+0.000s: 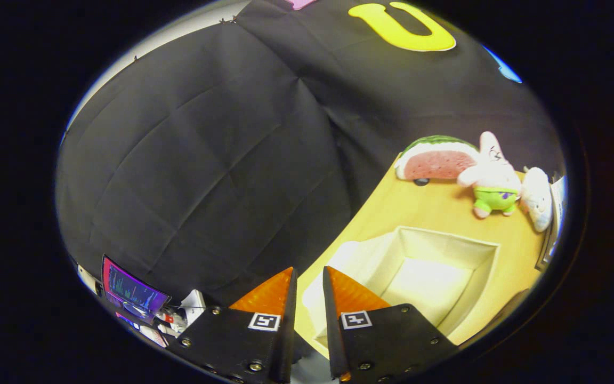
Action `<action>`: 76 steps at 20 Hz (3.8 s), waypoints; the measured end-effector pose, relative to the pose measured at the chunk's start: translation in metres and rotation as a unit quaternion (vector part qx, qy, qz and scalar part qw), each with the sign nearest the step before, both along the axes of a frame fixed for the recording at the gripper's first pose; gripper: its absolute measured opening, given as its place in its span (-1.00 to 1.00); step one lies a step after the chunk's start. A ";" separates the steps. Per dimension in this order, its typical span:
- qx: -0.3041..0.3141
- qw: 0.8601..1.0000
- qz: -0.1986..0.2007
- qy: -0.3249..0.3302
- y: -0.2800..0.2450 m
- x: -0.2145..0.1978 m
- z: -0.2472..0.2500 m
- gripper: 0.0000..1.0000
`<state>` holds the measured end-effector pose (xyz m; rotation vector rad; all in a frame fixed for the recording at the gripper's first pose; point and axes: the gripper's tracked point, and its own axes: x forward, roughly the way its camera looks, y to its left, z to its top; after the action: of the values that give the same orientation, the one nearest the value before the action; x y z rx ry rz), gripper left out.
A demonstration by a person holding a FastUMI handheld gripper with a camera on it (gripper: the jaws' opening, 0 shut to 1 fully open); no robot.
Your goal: Open the storage box then place both shoes into the box .Put the left shoe in first, then the right shoe, with the right side of both shoes facing outward in a uniform manner.
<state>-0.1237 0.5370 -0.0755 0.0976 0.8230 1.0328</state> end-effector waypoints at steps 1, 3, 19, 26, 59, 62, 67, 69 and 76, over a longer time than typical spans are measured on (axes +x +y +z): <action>0.000 1.000 -0.014 -0.009 -0.019 0.007 0.002 -0.46; -0.004 0.999 -0.037 -0.028 -0.054 0.015 0.001 -0.46; -0.095 0.963 -0.211 -0.138 -0.315 0.051 -0.047 -0.45; -0.144 0.953 -0.240 -0.119 -0.372 0.039 -0.100 -0.45; -0.246 0.927 -0.274 0.070 -0.397 0.072 -0.231 -0.99; -0.230 0.929 -0.283 0.067 -0.388 0.075 -0.200 -0.99; -0.207 0.934 -0.289 0.033 -0.365 0.082 -0.133 -0.99; -0.186 0.941 -0.280 0.028 -0.345 0.080 -0.109 -0.99; -0.140 0.959 -0.247 0.009 -0.275 0.070 -0.049 -0.99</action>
<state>-0.0539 0.2617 -0.1245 0.0660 0.8954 0.4399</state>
